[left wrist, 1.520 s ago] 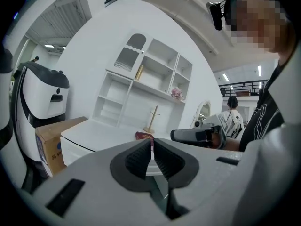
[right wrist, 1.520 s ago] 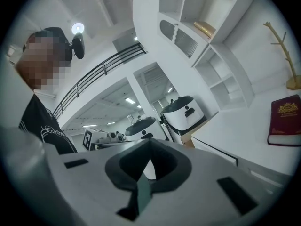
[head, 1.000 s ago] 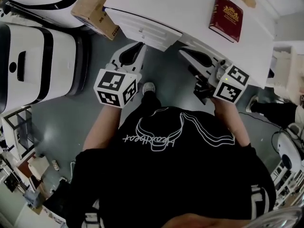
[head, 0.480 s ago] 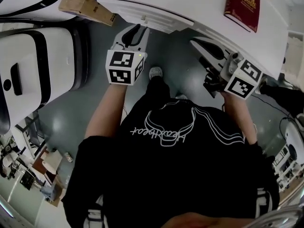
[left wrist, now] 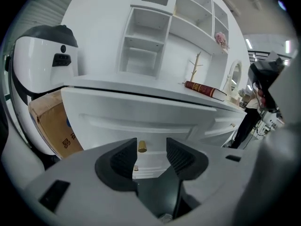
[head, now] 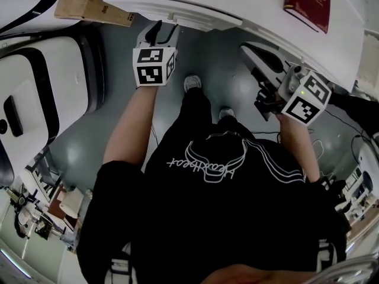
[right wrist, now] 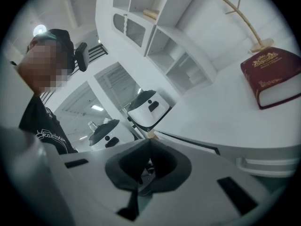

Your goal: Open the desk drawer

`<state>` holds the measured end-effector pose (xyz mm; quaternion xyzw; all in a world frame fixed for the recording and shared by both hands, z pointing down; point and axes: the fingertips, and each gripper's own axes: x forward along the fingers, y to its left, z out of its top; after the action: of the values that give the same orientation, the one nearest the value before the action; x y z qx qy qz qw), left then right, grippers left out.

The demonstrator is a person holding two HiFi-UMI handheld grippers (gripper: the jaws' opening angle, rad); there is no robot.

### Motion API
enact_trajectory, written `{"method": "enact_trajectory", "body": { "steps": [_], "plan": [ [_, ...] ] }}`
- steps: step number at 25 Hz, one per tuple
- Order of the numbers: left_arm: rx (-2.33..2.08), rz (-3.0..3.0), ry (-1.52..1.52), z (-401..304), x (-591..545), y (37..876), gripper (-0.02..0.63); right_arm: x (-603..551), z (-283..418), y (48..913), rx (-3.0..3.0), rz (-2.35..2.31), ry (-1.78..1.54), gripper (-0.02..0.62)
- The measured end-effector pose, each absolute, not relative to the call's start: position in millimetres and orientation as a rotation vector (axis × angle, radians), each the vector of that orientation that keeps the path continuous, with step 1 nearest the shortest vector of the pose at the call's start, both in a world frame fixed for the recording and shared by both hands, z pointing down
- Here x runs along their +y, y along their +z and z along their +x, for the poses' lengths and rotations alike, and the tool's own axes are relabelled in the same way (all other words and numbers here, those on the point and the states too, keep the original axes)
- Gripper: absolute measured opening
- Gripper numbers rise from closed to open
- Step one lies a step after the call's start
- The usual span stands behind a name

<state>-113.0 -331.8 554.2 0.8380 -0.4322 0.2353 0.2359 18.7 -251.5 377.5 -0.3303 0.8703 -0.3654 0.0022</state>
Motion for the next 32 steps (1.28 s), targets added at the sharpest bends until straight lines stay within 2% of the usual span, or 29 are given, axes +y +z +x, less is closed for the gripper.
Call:
{"method": "enact_trajectory", "body": {
  "steps": [12, 27, 32],
  "plan": [
    [-1.21, 2.24, 0.741, -108.8, -354.2, 610.9, 0.183, -245.3, 31.2, 395.8, 2.632, -1.113, -1.161, 0.006],
    [-1.247, 2.206, 0.707, -104.6, -365.6, 620.6, 0.172, -240.4, 20.3, 416.6, 2.668, -1.069, -1.215, 0.005],
    [-1.275, 2.195, 0.696, -107.1, -366.9, 619.7, 0.111, -239.2, 18.0, 420.6, 2.676, -1.051, -1.223, 0.006]
  ]
}}
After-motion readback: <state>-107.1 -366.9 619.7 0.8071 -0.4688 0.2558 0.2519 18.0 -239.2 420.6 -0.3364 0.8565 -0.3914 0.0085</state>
